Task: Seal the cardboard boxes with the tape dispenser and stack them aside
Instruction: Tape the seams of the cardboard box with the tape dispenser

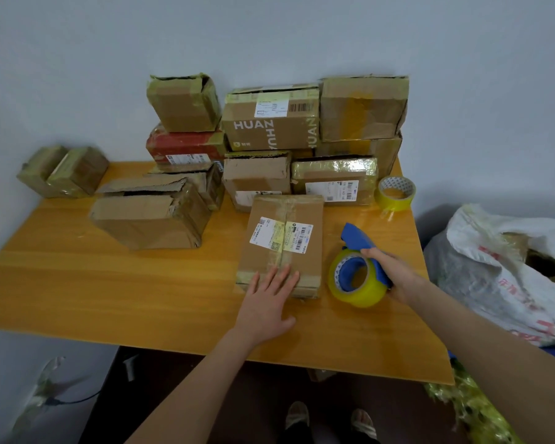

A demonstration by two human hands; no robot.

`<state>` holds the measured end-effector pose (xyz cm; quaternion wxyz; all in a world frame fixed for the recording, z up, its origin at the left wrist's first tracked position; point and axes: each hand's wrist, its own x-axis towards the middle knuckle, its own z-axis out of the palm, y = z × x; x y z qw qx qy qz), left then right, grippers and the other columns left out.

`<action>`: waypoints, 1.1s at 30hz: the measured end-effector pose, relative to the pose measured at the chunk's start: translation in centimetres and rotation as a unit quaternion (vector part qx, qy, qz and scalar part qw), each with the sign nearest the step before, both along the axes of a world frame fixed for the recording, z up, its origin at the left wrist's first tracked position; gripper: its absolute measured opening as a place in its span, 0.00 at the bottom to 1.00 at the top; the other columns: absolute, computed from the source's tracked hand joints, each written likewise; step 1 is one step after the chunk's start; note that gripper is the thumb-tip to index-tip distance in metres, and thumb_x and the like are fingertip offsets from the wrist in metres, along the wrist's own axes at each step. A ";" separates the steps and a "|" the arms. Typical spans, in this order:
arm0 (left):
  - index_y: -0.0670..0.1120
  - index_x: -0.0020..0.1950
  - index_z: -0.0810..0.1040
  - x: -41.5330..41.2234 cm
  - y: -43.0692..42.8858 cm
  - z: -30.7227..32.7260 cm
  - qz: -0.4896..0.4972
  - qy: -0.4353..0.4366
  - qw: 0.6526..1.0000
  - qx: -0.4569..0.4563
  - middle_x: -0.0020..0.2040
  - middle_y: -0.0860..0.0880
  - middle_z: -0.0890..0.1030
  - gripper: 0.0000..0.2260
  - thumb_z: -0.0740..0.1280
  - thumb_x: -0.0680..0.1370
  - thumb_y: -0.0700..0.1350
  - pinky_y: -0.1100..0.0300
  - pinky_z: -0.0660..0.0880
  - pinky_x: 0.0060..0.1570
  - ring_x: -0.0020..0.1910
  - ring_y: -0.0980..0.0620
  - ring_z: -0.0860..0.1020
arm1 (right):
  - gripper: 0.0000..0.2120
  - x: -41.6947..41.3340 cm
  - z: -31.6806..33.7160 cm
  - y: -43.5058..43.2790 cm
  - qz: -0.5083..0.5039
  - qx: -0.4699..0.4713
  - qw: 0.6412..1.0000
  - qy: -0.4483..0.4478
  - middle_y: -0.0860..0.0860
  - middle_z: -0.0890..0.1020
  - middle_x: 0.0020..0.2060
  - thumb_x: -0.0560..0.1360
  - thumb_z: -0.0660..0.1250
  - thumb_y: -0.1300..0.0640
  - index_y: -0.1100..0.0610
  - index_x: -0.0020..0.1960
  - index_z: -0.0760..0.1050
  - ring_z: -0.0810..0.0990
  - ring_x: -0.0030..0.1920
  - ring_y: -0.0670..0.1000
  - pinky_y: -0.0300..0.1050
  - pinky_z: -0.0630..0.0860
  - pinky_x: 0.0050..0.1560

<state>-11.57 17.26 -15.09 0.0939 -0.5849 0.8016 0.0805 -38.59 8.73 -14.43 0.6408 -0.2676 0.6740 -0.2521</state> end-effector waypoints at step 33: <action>0.47 0.76 0.61 4.9 0.4 0.4 0.150 0.290 0.944 -0.052 0.77 0.50 0.58 0.24 0.59 0.82 0.52 0.55 0.60 0.72 0.74 0.52 0.60 | 0.31 10.4 0.7 6.8 0.433 -0.334 0.758 0.356 0.48 0.49 0.79 0.81 0.57 0.43 0.53 0.79 0.54 0.46 0.79 0.50 0.46 0.58 0.75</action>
